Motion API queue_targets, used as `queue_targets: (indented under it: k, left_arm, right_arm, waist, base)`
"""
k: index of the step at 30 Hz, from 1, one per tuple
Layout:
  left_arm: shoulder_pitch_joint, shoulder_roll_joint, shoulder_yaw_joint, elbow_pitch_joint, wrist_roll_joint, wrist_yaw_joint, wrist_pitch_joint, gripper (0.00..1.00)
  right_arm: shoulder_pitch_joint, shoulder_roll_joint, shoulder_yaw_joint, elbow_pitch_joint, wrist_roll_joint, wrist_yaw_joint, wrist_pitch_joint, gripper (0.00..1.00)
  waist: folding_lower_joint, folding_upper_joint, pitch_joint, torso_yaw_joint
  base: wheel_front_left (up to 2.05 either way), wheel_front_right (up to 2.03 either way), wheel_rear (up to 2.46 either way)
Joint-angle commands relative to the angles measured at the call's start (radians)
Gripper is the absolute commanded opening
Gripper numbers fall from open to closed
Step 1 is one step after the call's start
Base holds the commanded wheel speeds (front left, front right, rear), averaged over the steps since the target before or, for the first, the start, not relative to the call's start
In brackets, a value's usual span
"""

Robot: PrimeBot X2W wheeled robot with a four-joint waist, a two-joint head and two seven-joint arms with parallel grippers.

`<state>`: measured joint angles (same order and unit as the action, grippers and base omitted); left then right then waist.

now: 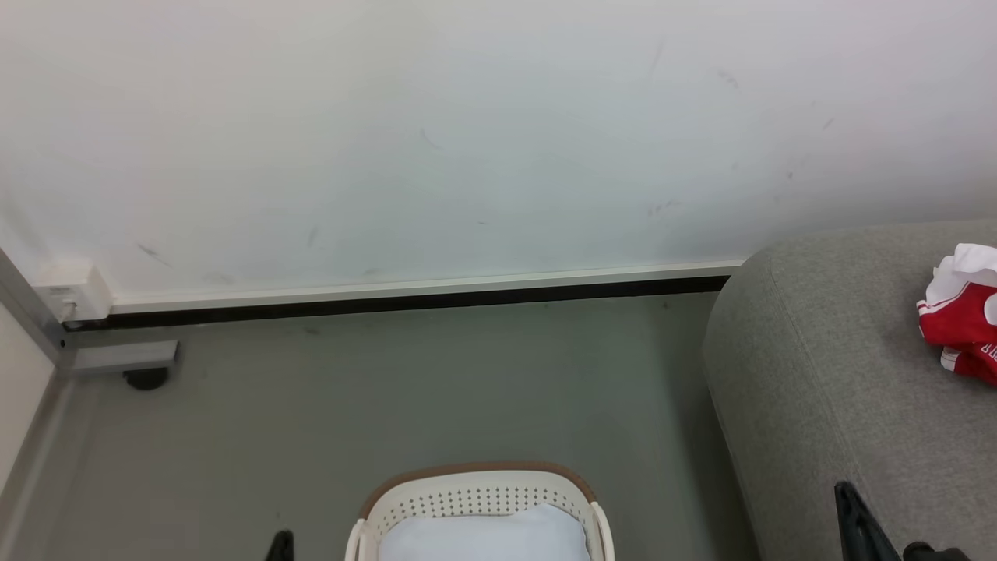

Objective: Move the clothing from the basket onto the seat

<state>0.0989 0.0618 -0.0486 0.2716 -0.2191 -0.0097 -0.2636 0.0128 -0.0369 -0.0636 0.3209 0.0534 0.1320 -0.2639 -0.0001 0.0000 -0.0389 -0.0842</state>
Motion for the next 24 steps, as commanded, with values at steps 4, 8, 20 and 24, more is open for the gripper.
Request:
queue_targets:
  k: [4,8,20,24]
  left_arm:
    - [-0.017,0.0,0.015,0.002,-0.066,-0.006,0.023,0.0]
    - [-0.028,-0.001,0.023,0.0,-0.142,-0.013,0.044,0.0]
    - [-0.056,-0.002,0.044,-0.009,-0.349,-0.031,0.096,0.0]
    - [-0.066,-0.003,0.051,-0.011,-0.412,-0.036,0.113,0.0]
  right_arm:
    - [-0.016,-0.002,-0.011,0.002,0.073,0.0,0.026,0.0]
    - [-0.021,-0.003,-0.013,-0.004,0.158,0.0,0.046,0.0]
    - [-0.035,-0.005,-0.014,-0.023,0.391,0.0,0.096,0.0]
    - [-0.041,-0.006,-0.016,-0.027,0.461,0.0,0.112,0.0]
  waist:
    - [0.0001,0.0,0.001,0.002]
    - [0.0001,0.0,0.002,0.005]
    - [0.0001,0.0,0.007,0.013]
    - [0.0001,0.0,0.008,0.016]
  base:
    - [0.0,0.0,0.0]
    - [0.0,0.0,0.0]
    - [0.0,0.0,0.0]
    - [0.0,0.0,0.0]
